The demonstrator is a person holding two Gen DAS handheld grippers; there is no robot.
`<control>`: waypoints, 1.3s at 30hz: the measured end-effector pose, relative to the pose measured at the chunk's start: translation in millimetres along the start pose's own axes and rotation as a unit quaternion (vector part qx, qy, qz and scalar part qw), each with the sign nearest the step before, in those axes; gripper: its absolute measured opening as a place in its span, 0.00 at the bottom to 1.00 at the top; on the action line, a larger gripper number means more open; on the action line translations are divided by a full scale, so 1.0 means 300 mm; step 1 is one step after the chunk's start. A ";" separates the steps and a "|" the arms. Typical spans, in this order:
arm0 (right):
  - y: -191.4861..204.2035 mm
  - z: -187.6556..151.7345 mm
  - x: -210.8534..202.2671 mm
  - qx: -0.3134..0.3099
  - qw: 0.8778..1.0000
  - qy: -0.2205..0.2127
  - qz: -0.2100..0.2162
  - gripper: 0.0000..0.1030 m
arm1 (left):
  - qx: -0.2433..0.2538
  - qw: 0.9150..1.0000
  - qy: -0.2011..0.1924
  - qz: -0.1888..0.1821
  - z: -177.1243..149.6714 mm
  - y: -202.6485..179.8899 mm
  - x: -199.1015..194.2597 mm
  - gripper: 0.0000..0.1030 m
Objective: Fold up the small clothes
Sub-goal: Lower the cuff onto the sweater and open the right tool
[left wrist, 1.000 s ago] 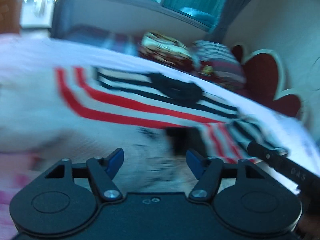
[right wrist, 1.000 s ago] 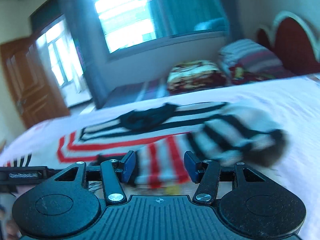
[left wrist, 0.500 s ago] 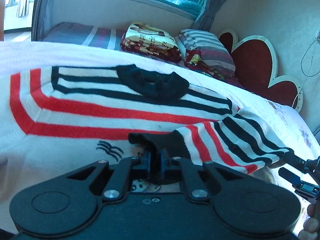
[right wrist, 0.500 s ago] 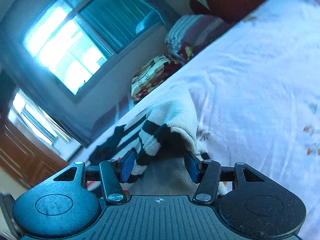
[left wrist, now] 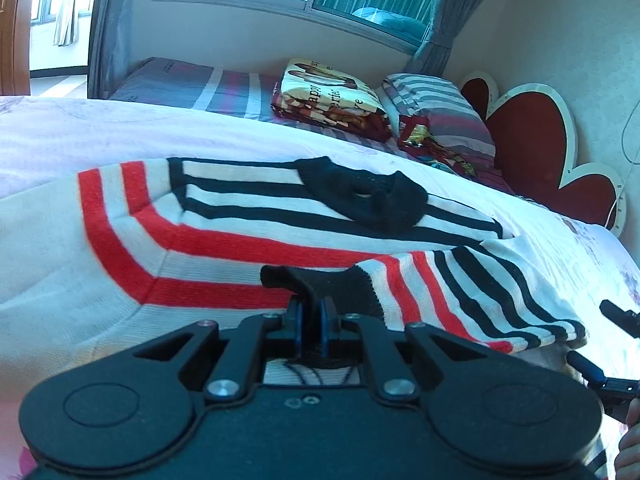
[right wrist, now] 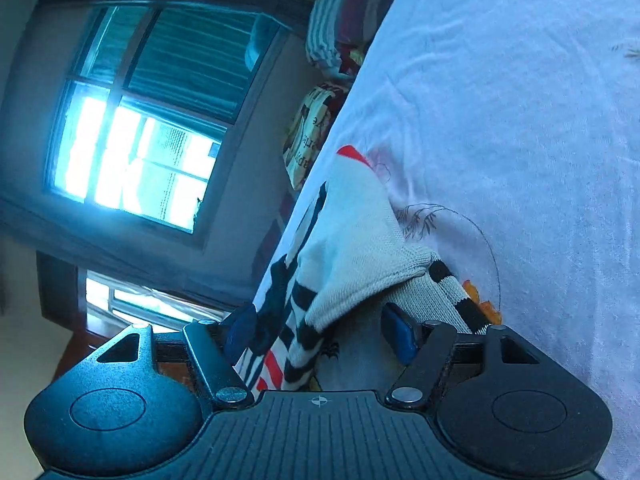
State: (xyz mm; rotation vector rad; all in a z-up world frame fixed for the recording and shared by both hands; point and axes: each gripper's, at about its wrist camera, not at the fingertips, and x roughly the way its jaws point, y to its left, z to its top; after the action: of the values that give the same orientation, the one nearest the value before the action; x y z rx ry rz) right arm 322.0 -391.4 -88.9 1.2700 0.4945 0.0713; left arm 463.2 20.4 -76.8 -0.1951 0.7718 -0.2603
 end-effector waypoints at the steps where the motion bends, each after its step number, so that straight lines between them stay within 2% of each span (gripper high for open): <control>1: -0.003 0.011 -0.003 0.005 1.000 -0.001 0.001 0.67 | 0.000 1.000 0.000 0.001 0.002 0.003 0.003 0.08; 5: -0.016 0.037 -0.002 0.015 1.000 -0.014 -0.004 0.67 | 0.004 1.000 -0.003 0.003 0.008 0.016 0.006 0.08; 8: -0.014 0.063 0.018 0.009 0.999 -0.010 -0.029 0.66 | 0.008 1.000 -0.005 0.003 0.021 0.018 0.013 0.08; 9: -0.007 0.067 0.028 -0.001 0.999 -0.003 -0.040 0.53 | 0.010 1.000 -0.004 0.004 0.024 0.018 0.016 0.08; 10: 0.005 0.065 0.038 -0.019 0.998 0.001 -0.057 0.29 | 0.013 1.000 -0.002 0.004 0.028 0.018 0.026 0.08; 11: 0.020 0.047 0.062 -0.048 0.995 0.005 -0.083 0.18 | 0.016 1.000 0.001 0.004 0.031 0.017 0.031 0.07; 12: 0.032 0.049 0.064 -0.069 0.993 0.007 -0.100 0.12 | 0.017 1.000 0.003 0.003 0.036 0.018 0.035 0.07; 13: 0.040 0.045 0.060 -0.085 0.990 0.006 -0.109 0.12 | 0.018 1.000 0.002 0.002 0.042 0.018 0.036 0.07; 15: 0.060 0.022 0.031 -0.117 0.987 -0.009 -0.108 0.11 | 0.019 0.999 -0.044 -0.004 0.051 0.010 -0.011 0.06; 17: 0.094 -0.006 0.008 -0.165 0.980 -0.027 -0.109 0.11 | 0.044 0.995 -0.091 -0.006 0.050 -0.013 -0.057 0.06; 18: 0.111 -0.029 0.014 -0.199 0.972 -0.029 -0.124 0.11 | 0.055 0.994 -0.091 -0.003 0.043 -0.021 -0.055 0.06; 19: 0.111 -0.050 0.034 -0.218 0.964 -0.017 -0.153 0.10 | 0.065 0.995 -0.073 0.007 0.032 -0.025 -0.034 0.06; 20: 0.094 -0.067 0.055 -0.213 0.962 -0.004 -0.169 0.10 | 0.071 0.996 -0.044 0.026 0.019 -0.024 0.000 0.06; 21: 0.081 -0.098 0.046 -0.206 0.965 -0.009 -0.163 0.10 | 0.065 0.997 -0.020 0.034 0.007 -0.013 0.028 0.06; 25: 0.088 -0.090 0.027 -0.200 0.966 0.006 -0.161 0.11 | 0.052 0.998 -0.012 0.038 -0.027 0.007 0.041 0.06; 26: 0.088 -0.082 0.022 -0.199 0.967 0.013 -0.157 0.15 | 0.053 0.998 -0.013 0.039 -0.028 0.004 0.043 0.06; 27: 0.083 -0.078 0.004 -0.198 0.968 0.020 -0.151 0.26 | 0.055 0.998 -0.013 0.039 -0.028 0.003 0.045 0.07; 28: 0.080 -0.070 -0.011 -0.196 0.970 0.026 -0.141 0.44 | 0.058 0.998 -0.011 0.038 -0.028 0.007 0.047 0.08; 29: 0.089 -0.061 -0.015 -0.196 0.971 0.033 -0.131 0.54 | 0.063 0.997 -0.010 0.037 -0.026 0.007 0.046 0.16; 30: 0.104 -0.065 -0.040 -0.202 0.972 0.033 -0.120 0.65 | 0.067 0.997 -0.011 0.042 -0.023 0.007 0.040 0.35; 31: 0.123 -0.063 -0.069 -0.216 0.969 0.024 -0.115 0.66 | 0.072 0.996 -0.016 0.044 -0.024 0.014 0.029 0.49; 32: 0.161 -0.048 -0.051 -0.235 0.965 0.015 -0.116 0.65 | 0.076 0.996 -0.026 0.043 -0.023 0.016 0.019 0.72; 33: 0.174 -0.036 -0.056 -0.248 0.962 0.009 -0.117 0.65 | 0.077 0.995 -0.040 0.042 -0.024 0.018 0.007 0.73; 34: 0.185 -0.017 -0.050 -0.257 0.960 0.002 -0.114 0.65 | 0.076 0.996 -0.043 0.036 -0.020 0.021 0.003 0.68; 36: 0.200 0.037 0.008 -0.267 0.958 -0.002 -0.104 0.63 | 0.065 0.997 -0.027 0.028 -0.004 0.024 0.023 0.48; 38: 0.216 0.094 0.099 -0.286 0.952 0.001 -0.108 0.49 | 0.054 0.998 -0.011 0.023 0.010 0.025 0.050 0.38; 39: 0.215 0.118 0.142 -0.289 0.951 0.005 -0.108 0.48 | 0.047 0.999 -0.006 0.022 0.016 0.026 0.064 0.37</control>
State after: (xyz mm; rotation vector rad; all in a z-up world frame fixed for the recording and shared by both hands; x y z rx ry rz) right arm 388.0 -389.4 -35.2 0.6366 0.5671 0.0340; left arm 481.0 22.5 -88.3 -0.0910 0.7501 -0.2522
